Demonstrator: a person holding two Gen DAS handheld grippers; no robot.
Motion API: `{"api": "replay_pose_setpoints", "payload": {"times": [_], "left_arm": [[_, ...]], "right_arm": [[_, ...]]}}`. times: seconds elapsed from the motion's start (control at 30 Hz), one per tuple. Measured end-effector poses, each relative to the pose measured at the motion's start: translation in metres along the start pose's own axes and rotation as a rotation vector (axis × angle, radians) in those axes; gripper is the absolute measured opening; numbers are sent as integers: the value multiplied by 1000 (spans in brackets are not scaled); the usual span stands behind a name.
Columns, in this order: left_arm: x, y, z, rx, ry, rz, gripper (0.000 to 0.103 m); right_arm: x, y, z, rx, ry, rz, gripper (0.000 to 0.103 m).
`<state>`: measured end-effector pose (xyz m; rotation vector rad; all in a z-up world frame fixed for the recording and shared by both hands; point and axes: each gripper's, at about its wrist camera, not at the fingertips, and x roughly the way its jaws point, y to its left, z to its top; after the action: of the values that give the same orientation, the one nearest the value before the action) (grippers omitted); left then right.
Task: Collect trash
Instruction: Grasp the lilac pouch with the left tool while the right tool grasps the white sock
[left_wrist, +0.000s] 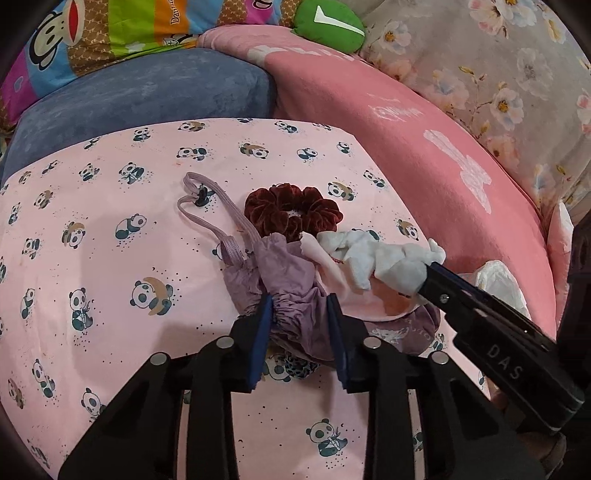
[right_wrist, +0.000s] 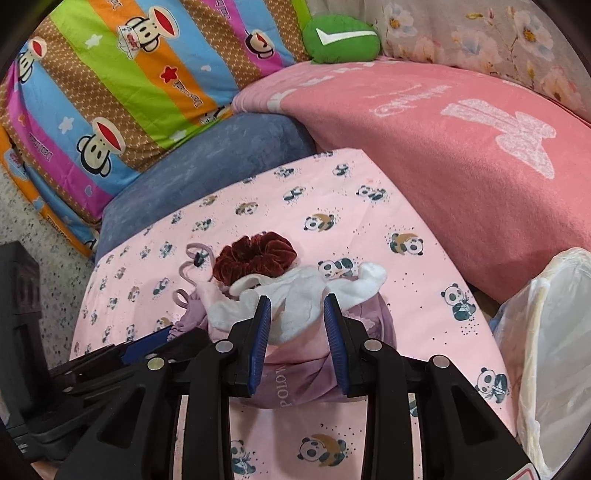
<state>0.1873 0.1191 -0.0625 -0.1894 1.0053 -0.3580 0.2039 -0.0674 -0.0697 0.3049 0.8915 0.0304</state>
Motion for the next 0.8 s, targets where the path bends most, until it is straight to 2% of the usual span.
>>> {"api": "replay_pose_setpoints", "payload": {"times": [0.03,0.1,0.2,0.43,0.57,0.8], "left_arm": [[0,-1,0,6,0,-1,22],[-1,-2,0,11,-2,-3,19],[-5,-4,1,15,-10,-7,16],[-32,-23,12,51,-67,-30,15],[-54,-38,20,81,-119,-47,15],[-88,-67,32,137,-203,-70,15]], "right_arm": [[4,0,-1,-2,7,-1,22],[8,0,-2,-7,16,0,10],[8,1,-3,-15,8,3,4],[-28,8,14,-40,-94,37,4],[-69,11,27,-49,-188,52,4],[-129,5,42,-38,-303,62,4]]}}
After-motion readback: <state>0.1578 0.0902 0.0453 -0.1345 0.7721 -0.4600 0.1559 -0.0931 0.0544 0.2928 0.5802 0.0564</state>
